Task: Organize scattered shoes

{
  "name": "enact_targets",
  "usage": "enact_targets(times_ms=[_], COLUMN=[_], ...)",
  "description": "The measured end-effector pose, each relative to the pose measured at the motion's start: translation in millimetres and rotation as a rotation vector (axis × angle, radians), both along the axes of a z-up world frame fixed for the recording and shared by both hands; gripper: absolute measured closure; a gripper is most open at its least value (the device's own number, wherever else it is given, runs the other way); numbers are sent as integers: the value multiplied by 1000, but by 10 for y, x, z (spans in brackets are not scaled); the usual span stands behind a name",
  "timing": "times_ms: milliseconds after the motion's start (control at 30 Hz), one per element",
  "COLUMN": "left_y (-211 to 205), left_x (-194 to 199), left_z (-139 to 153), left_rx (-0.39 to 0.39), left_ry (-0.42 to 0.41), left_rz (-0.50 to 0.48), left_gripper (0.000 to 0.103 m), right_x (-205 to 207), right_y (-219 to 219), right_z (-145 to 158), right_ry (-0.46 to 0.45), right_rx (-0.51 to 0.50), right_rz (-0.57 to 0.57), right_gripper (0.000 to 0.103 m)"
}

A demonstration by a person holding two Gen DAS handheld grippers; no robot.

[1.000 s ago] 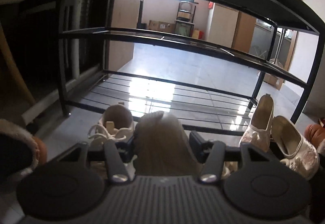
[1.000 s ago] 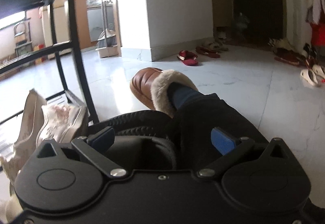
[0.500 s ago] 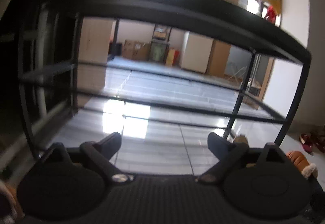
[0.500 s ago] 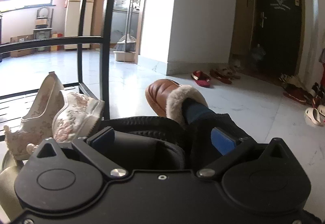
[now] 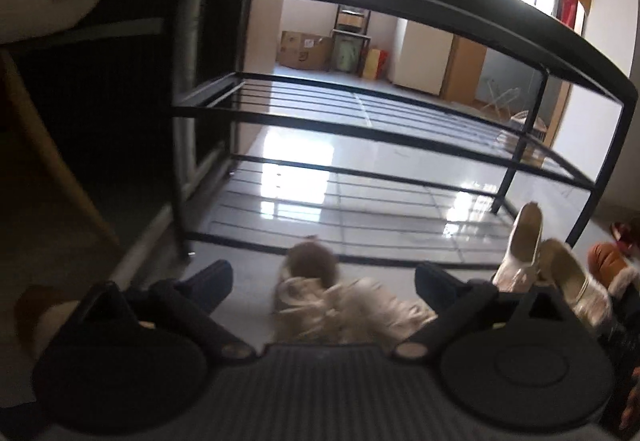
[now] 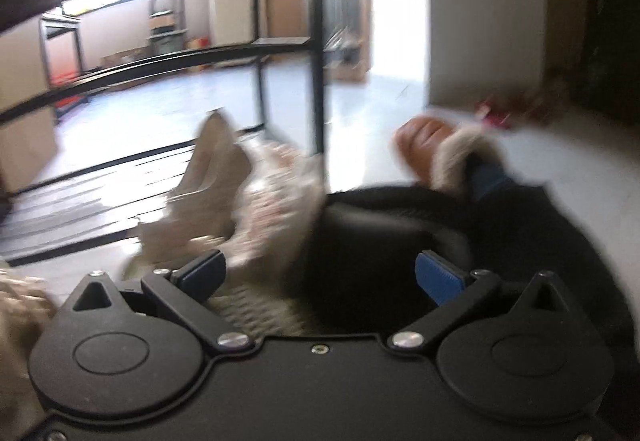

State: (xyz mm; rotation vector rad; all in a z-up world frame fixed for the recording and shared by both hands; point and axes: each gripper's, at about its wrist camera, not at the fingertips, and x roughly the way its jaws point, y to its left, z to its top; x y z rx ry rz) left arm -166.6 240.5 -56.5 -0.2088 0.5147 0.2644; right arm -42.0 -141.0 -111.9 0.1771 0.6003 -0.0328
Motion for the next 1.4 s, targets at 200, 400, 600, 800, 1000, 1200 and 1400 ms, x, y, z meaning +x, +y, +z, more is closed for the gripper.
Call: enact_targets(times_ms=[200, 400, 600, 800, 1000, 1200, 1400], left_y=[-134, -464, -607, -300, 187, 206, 214], left_x=[-15, 31, -45, 7, 0, -42, -41], left_z=[-224, -429, -392, -333, -353, -323, -306], left_rx=[-22, 165, 277, 133, -136, -83, -87], left_ry=[6, 66, 61, 103, 140, 109, 109], left_rz=[-74, -214, -228, -64, 100, 112, 93], left_gripper=[1, 1, 1, 1, 1, 1, 1], right_x=[137, 210, 288, 262, 173, 238, 367], right_y=[310, 759, 981, 866, 834, 838, 1055], right_z=[99, -50, -105, -373, -539, -563, -469], right_ry=[306, 548, 635, 811, 884, 885, 855], right_rx=[438, 734, 785, 1046, 1005, 992, 885], right_rz=[105, 112, 107, -87, -211, -283, -271], right_gripper=[0, 0, 0, 0, 0, 0, 0])
